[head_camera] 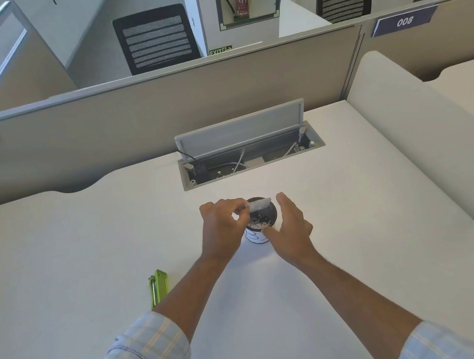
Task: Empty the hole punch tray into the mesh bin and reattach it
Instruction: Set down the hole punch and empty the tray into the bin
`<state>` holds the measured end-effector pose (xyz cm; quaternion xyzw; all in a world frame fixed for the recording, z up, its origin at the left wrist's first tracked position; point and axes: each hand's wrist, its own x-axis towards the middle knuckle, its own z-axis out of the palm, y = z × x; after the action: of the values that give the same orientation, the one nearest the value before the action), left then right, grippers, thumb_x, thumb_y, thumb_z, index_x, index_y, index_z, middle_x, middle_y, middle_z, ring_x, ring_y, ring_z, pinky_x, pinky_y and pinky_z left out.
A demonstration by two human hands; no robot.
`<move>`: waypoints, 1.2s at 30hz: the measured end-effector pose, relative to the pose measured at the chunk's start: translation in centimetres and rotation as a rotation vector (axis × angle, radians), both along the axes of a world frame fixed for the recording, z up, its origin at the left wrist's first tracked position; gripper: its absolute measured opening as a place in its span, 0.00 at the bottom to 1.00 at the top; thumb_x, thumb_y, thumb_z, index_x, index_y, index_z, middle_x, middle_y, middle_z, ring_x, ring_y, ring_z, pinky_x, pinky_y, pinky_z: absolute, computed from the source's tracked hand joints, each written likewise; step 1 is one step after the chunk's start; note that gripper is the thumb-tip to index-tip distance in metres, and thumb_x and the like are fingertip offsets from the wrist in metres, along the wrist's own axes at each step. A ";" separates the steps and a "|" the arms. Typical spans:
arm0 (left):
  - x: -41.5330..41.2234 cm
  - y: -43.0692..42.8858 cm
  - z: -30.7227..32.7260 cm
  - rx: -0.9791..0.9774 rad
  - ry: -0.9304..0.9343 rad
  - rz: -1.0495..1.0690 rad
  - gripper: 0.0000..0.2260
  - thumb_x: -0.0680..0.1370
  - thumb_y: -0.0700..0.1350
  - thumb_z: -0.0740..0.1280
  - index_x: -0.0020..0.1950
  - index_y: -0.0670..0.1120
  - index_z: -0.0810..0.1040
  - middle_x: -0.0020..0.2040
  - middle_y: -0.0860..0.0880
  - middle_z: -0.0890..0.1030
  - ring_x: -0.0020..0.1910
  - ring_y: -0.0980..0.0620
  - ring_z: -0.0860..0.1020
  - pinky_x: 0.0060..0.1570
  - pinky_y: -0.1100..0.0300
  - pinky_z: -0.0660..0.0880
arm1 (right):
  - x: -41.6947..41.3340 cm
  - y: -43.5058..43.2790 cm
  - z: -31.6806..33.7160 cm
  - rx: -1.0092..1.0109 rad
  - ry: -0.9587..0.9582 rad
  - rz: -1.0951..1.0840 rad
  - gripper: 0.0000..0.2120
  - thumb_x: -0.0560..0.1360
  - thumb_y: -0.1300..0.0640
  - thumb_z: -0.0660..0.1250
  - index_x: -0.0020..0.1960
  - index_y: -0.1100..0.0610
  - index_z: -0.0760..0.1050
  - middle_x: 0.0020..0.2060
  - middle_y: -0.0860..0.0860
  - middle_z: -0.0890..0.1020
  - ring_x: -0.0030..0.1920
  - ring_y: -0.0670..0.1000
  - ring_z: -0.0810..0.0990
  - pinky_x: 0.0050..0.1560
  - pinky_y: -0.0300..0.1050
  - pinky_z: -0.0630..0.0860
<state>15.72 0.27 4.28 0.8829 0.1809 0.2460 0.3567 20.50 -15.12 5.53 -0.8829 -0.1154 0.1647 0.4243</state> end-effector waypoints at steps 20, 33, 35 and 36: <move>-0.2 -0.2 0.2 -0.015 -0.011 0.034 0.04 0.79 0.41 0.76 0.52 0.46 0.89 0.45 0.48 0.90 0.47 0.47 0.78 0.54 0.53 0.68 | -0.2 0.0 0.3 -0.010 -0.010 0.041 0.34 0.77 0.61 0.70 0.80 0.47 0.65 0.86 0.48 0.55 0.84 0.53 0.54 0.80 0.61 0.50; -1.0 1.2 3.3 -0.388 0.016 0.160 0.05 0.77 0.41 0.77 0.51 0.45 0.90 0.42 0.52 0.89 0.38 0.61 0.86 0.52 0.53 0.87 | -0.6 -1.0 2.4 0.302 0.024 -0.081 0.32 0.77 0.68 0.65 0.80 0.54 0.67 0.81 0.50 0.68 0.82 0.51 0.63 0.83 0.58 0.60; -1.6 1.7 3.9 -0.484 0.048 0.199 0.04 0.76 0.41 0.78 0.49 0.45 0.90 0.39 0.49 0.90 0.36 0.55 0.85 0.48 0.54 0.85 | -0.6 -1.3 2.8 0.366 0.047 -0.112 0.31 0.78 0.67 0.64 0.79 0.53 0.68 0.79 0.49 0.71 0.80 0.50 0.66 0.81 0.53 0.64; -1.9 1.9 4.2 -0.531 0.061 0.213 0.03 0.75 0.41 0.79 0.48 0.45 0.90 0.37 0.50 0.90 0.34 0.55 0.84 0.44 0.55 0.83 | -0.6 -1.5 3.0 0.396 0.062 -0.126 0.29 0.78 0.66 0.64 0.79 0.53 0.69 0.78 0.48 0.73 0.78 0.50 0.69 0.78 0.52 0.67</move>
<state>13.80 2.21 8.46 0.7416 0.3413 0.1996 0.5420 19.91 -16.62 8.52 -0.7824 -0.0771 0.1389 0.6021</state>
